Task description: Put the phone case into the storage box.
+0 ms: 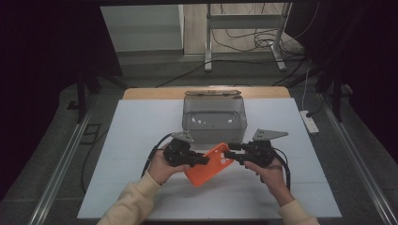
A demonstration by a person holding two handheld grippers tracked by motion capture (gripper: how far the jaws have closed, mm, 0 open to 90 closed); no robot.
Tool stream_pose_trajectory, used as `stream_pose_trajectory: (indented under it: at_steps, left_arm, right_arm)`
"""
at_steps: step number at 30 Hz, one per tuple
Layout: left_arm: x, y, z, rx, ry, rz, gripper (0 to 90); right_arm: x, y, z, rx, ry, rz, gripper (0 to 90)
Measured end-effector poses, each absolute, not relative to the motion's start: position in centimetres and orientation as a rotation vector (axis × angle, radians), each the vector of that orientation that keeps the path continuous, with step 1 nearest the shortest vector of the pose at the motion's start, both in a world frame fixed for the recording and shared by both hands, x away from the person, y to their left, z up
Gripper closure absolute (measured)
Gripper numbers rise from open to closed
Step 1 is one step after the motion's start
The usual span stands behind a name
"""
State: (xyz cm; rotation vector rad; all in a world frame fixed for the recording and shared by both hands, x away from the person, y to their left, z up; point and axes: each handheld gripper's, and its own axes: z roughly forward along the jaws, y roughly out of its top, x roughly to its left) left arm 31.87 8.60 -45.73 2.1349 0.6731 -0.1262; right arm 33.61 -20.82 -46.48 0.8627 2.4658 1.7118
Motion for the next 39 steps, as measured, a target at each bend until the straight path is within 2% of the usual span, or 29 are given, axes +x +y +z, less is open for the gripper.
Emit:
stream_pose_trajectory:
  at_steps: [1,2,6,14,29,39]
  left_arm:
    - [31.9,8.6,-45.7,2.135,0.673,-0.126,79.5]
    - [31.9,8.8,-45.7,2.132,0.681,-0.117,79.5]
    - [31.9,9.0,-45.5,2.128,0.695,-0.094,79.5]
    - [31.7,9.4,-45.0,2.138,0.713,-0.039,79.5]
    - [31.5,10.4,-44.1,2.117,0.738,0.03,79.5]
    - [31.5,10.9,-43.8,2.111,0.743,0.052,79.5]
  right_arm:
    - [33.6,-20.8,-46.5,0.863,2.466,1.712,49.1]
    - [33.7,-21.0,-46.5,0.873,2.452,1.701,43.0]
    - [33.6,-21.3,-46.5,0.895,2.442,1.678,36.1]
    - [33.0,-21.7,-46.6,0.866,2.44,1.607,27.2]
    - [32.6,-22.9,-47.5,0.887,2.388,1.48,21.3]
    - [31.9,-25.3,-48.7,0.953,2.341,1.397,19.7]
